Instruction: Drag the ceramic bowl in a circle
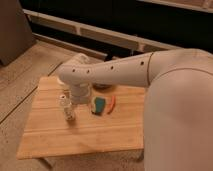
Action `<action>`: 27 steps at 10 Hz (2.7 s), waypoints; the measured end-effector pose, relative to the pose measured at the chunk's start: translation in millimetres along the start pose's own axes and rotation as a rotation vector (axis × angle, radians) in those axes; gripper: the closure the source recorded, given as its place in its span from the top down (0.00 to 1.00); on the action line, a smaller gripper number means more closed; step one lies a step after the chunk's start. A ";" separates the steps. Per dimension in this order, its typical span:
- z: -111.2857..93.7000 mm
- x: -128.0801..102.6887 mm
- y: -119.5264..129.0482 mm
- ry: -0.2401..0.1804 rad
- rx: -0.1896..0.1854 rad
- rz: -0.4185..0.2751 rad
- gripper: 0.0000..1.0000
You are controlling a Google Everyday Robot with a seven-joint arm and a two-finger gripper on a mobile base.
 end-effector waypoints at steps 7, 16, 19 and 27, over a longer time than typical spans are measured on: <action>-35.7 -47.9 -2.7 -0.296 -0.034 -0.027 0.65; -55.8 -97.9 -21.3 -0.396 -0.043 -0.037 0.65; -61.3 -124.7 -36.3 -0.437 -0.033 -0.045 0.65; -41.0 -144.4 -74.1 -0.391 0.024 0.044 0.65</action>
